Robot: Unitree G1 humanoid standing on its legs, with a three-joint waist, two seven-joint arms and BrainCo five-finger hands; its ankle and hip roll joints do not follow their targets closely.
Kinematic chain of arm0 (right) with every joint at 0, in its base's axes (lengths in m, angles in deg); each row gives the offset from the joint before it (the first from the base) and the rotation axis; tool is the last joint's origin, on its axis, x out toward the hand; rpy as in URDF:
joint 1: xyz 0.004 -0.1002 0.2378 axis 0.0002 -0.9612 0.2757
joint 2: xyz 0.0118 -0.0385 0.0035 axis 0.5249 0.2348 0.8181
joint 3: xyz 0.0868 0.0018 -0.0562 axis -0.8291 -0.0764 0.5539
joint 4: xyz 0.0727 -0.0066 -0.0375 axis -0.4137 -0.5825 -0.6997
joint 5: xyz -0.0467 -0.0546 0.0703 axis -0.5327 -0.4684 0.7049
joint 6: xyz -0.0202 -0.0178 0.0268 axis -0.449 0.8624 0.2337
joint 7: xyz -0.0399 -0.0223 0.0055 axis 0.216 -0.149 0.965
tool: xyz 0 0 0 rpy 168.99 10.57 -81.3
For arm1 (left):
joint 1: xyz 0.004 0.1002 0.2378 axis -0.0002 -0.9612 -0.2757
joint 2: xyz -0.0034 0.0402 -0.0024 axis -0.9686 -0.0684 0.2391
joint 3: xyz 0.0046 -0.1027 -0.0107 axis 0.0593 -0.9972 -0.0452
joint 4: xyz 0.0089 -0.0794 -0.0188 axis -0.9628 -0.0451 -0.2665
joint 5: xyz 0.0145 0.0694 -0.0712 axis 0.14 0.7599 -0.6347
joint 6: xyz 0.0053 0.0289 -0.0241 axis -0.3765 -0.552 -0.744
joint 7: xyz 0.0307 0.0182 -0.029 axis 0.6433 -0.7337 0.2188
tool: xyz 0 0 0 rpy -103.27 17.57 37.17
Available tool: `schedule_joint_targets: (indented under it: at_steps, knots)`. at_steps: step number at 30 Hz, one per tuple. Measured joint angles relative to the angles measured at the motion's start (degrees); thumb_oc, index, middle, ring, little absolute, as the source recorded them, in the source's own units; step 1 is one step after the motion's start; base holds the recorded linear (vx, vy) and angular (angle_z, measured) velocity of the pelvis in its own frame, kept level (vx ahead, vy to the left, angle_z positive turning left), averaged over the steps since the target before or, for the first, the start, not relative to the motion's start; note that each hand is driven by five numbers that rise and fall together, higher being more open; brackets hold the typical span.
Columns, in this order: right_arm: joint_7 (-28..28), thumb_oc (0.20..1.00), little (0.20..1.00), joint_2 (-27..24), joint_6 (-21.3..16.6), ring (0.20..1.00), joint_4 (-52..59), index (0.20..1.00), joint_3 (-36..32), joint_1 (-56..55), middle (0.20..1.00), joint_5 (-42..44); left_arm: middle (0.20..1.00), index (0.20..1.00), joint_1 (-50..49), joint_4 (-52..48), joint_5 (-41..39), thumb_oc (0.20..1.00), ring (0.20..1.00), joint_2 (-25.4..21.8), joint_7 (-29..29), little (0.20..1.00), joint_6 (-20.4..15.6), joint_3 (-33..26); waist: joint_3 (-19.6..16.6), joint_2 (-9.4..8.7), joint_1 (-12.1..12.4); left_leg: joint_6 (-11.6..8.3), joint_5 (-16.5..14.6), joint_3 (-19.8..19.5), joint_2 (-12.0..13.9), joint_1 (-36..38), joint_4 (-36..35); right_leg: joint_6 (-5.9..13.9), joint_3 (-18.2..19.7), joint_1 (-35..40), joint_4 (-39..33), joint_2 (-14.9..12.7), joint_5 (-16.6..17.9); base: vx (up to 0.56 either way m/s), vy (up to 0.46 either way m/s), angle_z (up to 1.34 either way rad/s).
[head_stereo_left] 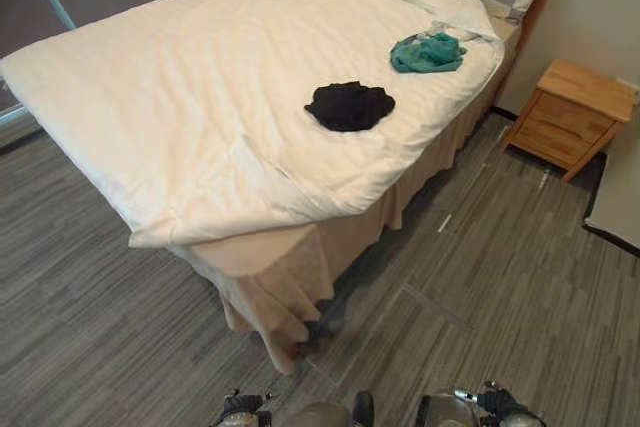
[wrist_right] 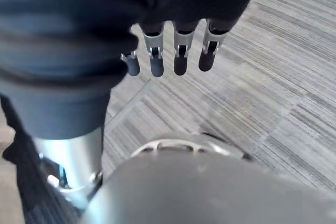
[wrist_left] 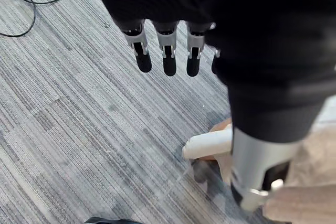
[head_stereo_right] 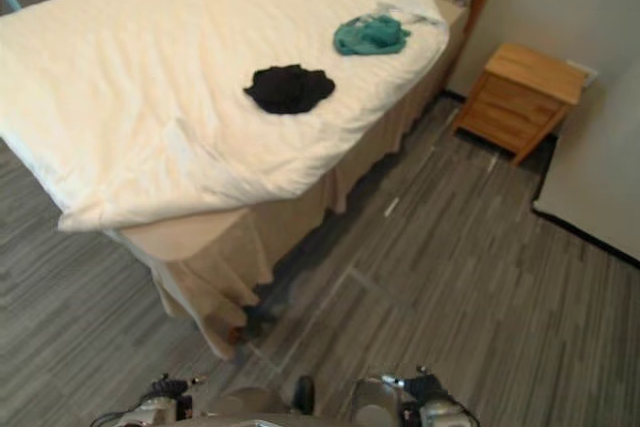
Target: Tidy up the quilt and then pick up the clothes from the bed and put them into the laundry hamper.
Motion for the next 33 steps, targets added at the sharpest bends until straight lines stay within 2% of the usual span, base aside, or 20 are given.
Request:
schedule_joint_targets:
  at_steps: [1,2,3,5,6,7,8,10,11,12,14,16,17,18,20,22,23,26,28,33]
  knots:
    - [0.4,1.000,1.000,-1.2,-0.6,1.000,1.6,1.000,1.1,-1.8,1.000,0.3,1.000,1.000,0.0,1.1,-0.3,1.000,1.000,0.5,-0.1,1.000,0.1,-0.4,-1.5,2.64,-2.1,4.23,-6.3,-5.6,9.4,-2.5,0.1,7.05,6.5,0.0,-6.0,2.5,1.1,0.32,-0.176,1.54]
    - [0.3,1.000,1.000,-0.5,-1.0,1.000,1.0,1.000,1.4,-0.9,1.000,0.5,1.000,1.000,-0.6,1.2,-0.4,1.000,1.000,-0.1,0.0,1.000,0.0,0.0,-1.1,1.07,-0.9,7.95,-5.5,-7.6,6.2,-0.7,0.2,8.63,10.8,-1.0,-7.6,1.5,2.1,0.43,-0.247,1.65]
    - [1.1,1.000,1.000,0.7,-1.0,1.000,0.0,1.000,1.2,-1.1,1.000,1.9,1.000,1.000,-1.3,1.2,-0.4,1.000,1.000,-0.1,-0.1,1.000,-0.4,0.8,-1.3,1.51,-1.4,7.26,-4.7,-12.9,6.6,2.3,-4.2,8.15,16.6,-0.3,-10.7,4.9,2.4,0.27,-0.202,1.62]
    - [1.3,1.000,1.000,0.7,-0.1,1.000,-0.7,1.000,0.8,-0.8,1.000,2.1,1.000,1.000,-1.7,0.1,-0.9,1.000,1.000,0.0,0.0,1.000,-0.5,1.6,-1.8,1.16,-2.2,7.18,-2.2,-18.3,6.5,5.6,-10.6,8.03,19.4,0.6,-11.2,7.5,2.5,0.21,-0.238,1.86]
    - [1.2,1.000,1.000,1.0,0.7,1.000,-1.6,1.000,0.9,-0.7,1.000,1.9,1.000,1.000,-3.4,-0.2,-1.6,1.000,1.000,0.4,-0.1,1.000,-0.5,1.5,-2.7,0.00,-1.9,7.51,-0.7,-20.0,6.1,8.8,-14.4,6.95,18.3,2.8,-12.6,7.5,3.0,0.14,-0.257,1.10]
    - [1.2,1.000,1.000,1.1,1.0,1.000,-1.7,1.000,0.9,-0.5,1.000,1.9,1.000,1.000,-4.8,-0.2,-1.6,1.000,1.000,0.6,-0.2,1.000,-0.4,1.5,-3.4,-0.50,-2.0,7.26,-0.7,-21.3,5.8,10.1,-15.5,4.92,18.7,4.0,-13.4,7.4,7.3,0.16,-0.321,1.07]
    - [1.1,1.000,1.000,0.5,1.4,1.000,-1.8,1.000,0.8,0.8,1.000,1.7,1.000,1.000,-6.7,0.1,-1.8,1.000,1.000,2.3,-0.6,1.000,-0.4,1.0,-4.1,2.38,-1.5,6.28,-1.3,-22.7,8.0,11.3,-16.4,4.80,15.9,5.8,-13.9,8.4,8.0,0.09,-0.220,0.76]
    - [0.7,1.000,1.000,-0.5,3.0,1.000,-1.8,1.000,1.5,2.2,1.000,-0.2,1.000,1.000,-8.0,0.1,-2.3,1.000,1.000,3.7,-1.7,1.000,-0.3,0.1,-5.1,4.51,-0.9,4.90,-0.8,-21.1,10.2,11.6,-16.3,5.15,12.1,8.8,-17.0,9.4,9.7,0.08,-0.285,0.80]
    - [0.5,1.000,1.000,-0.6,3.6,1.000,-1.8,1.000,1.9,3.4,1.000,-0.2,1.000,1.000,-8.7,0.2,-2.4,1.000,1.000,4.1,-2.1,1.000,-0.4,-0.4,-5.2,4.73,0.0,3.72,0.1,-20.5,10.9,11.5,-16.2,5.08,10.7,10.0,-18.1,9.8,9.7,0.06,-0.362,0.64]
    - [0.3,1.000,1.000,-0.5,4.0,1.000,-1.7,1.000,2.4,3.4,1.000,-0.2,1.000,1.000,-8.7,0.1,-3.0,1.000,1.000,4.1,-2.4,1.000,-0.5,-0.7,-5.2,4.50,0.1,3.38,0.2,-20.3,10.9,11.5,-15.5,4.99,10.0,10.8,-19.0,9.7,10.1,0.02,-0.237,0.45]
    - [-0.3,1.000,1.000,-0.4,5.1,1.000,-1.0,1.000,3.2,4.5,1.000,-0.2,1.000,1.000,-8.9,0.2,-4.6,1.000,1.000,3.9,-3.7,1.000,-1.0,-3.1,-5.6,2.02,2.3,1.18,1.0,-17.1,11.5,9.3,-12.1,3.50,7.1,14.3,-22.3,9.6,10.2,-0.01,-0.210,0.57]
    - [-0.2,1.000,1.000,-0.8,5.6,1.000,-0.7,1.000,2.9,4.6,1.000,-0.2,1.000,1.000,-8.6,-0.1,-6.6,1.000,1.000,3.5,-4.8,1.000,-1.8,-4.1,-5.2,0.63,2.8,0.98,1.6,-13.5,14.5,7.5,-15.0,1.48,3.6,15.3,-23.0,9.9,9.3,-0.08,-0.108,0.80]
    - [-0.1,1.000,1.000,-0.9,5.8,1.000,-0.8,1.000,2.9,4.5,1.000,-0.1,1.000,1.000,-8.6,-0.5,-6.6,1.000,1.000,3.5,-5.2,1.000,-1.9,-4.3,-5.2,0.50,2.9,0.93,2.2,-11.6,15.3,6.6,-15.9,1.41,2.3,15.5,-23.0,9.9,9.2,-0.08,-0.016,1.09]
    - [0.1,1.000,1.000,-1.8,5.9,1.000,-0.7,1.000,2.8,4.0,1.000,-0.1,1.000,1.000,-8.0,-0.7,-6.5,1.000,1.000,3.5,-6.4,1.000,-2.0,-4.6,-5.0,-0.17,2.2,0.55,4.7,-6.6,16.8,3.6,-14.5,1.07,-1.6,16.1,-24.0,9.4,8.9,-0.03,0.033,1.18]
    - [0.4,1.000,1.000,-2.4,6.3,1.000,-0.9,1.000,1.1,2.4,1.000,0.1,1.000,1.000,-7.3,-1.3,-6.5,1.000,1.000,3.5,-7.3,1.000,-2.4,-4.8,-4.8,0.25,1.5,0.65,5.4,-1.1,17.9,1.5,-15.0,-0.10,-4.9,16.6,-24.0,8.6,8.0,0.03,0.065,1.04]
    - [1.2,1.000,1.000,-2.7,6.6,1.000,-1.4,1.000,-0.8,1.8,1.000,0.3,1.000,1.000,-7.8,-2.9,-7.4,1.000,1.000,3.7,-11.1,1.000,-3.9,-5.4,-4.7,1.46,1.0,1.18,6.8,1.1,18.9,2.4,-18.6,0.29,-5.5,17.3,-24.0,8.4,6.9,0.06,0.080,0.38]
    - [1.3,1.000,1.000,-2.5,6.9,1.000,-1.9,1.000,-2.0,1.3,1.000,0.3,1.000,1.000,-8.1,-6.1,-9.6,1.000,1.000,3.9,-14.6,1.000,-4.9,-8.1,-4.2,2.27,1.5,0.93,7.6,1.2,18.2,4.5,-21.2,1.11,-4.2,17.1,-23.7,7.7,6.3,0.05,0.072,0.04]
    - [0.8,1.000,1.000,-1.9,7.1,1.000,-1.6,1.000,-2.1,0.4,1.000,0.1,1.000,1.000,-8.3,-14.1,-9.9,1.000,1.000,1.8,-21.0,1.000,-7.5,-10.5,-4.4,1.99,1.2,1.91,8.3,1.6,14.9,5.9,-23.5,1.39,-0.4,17.0,-23.9,5.3,6.5,0.10,0.085,-0.04]
    - [-0.8,1.000,1.000,-1.5,7.1,1.000,-1.0,1.000,-1.9,-1.2,1.000,-0.3,1.000,1.000,-8.3,-27.8,-5.6,1.000,1.000,-3.1,-26.5,1.000,-7.8,-10.8,-4.6,2.04,1.1,2.21,8.5,1.9,12.9,6.9,-25.8,2.70,1.9,16.2,-23.8,3.6,7.3,0.09,0.063,-0.21]
    - [-2.9,1.000,1.000,-2.1,6.1,1.000,0.4,1.000,-1.1,-4.1,1.000,-4.1,1.000,1.000,-3.4,-38.6,4.7,1.000,1.000,-14.8,-29.2,1.000,-7.1,-12.5,-5.3,4.66,-1.1,3.17,9.4,3.4,12.5,7.7,-26.8,4.75,3.5,15.9,-24.3,3.1,8.4,0.10,0.030,-0.21]
